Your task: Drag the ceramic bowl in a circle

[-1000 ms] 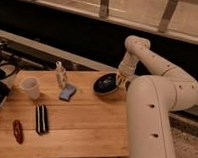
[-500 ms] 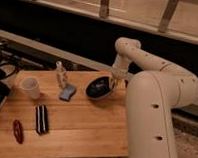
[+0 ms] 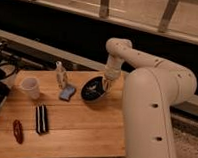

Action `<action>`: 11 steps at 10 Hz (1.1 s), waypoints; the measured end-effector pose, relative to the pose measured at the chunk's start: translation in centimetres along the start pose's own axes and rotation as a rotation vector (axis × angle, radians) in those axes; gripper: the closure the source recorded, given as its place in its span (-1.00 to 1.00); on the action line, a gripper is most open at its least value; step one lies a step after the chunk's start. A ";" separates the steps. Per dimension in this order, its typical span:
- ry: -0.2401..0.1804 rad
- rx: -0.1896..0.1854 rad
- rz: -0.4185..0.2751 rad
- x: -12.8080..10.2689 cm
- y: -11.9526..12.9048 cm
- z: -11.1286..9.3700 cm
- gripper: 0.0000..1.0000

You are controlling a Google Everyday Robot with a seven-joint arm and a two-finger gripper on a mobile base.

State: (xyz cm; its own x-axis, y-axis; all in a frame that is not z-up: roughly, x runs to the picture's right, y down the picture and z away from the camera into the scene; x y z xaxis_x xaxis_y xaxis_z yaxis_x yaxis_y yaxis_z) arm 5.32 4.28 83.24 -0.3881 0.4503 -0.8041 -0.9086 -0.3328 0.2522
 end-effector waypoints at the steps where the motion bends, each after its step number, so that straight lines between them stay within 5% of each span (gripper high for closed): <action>1: 0.000 0.004 -0.003 0.1 0.0 0.1 1.00; 4: 0.001 0.019 -0.033 1.2 0.8 0.2 0.85; 11: -0.010 0.022 -0.078 1.7 2.0 -0.2 -0.53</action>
State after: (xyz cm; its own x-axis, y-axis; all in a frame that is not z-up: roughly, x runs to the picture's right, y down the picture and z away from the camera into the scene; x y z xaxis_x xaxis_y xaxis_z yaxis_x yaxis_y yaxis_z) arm 2.89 4.22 82.27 -0.3173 0.4828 -0.8162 -0.9394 -0.2776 0.2009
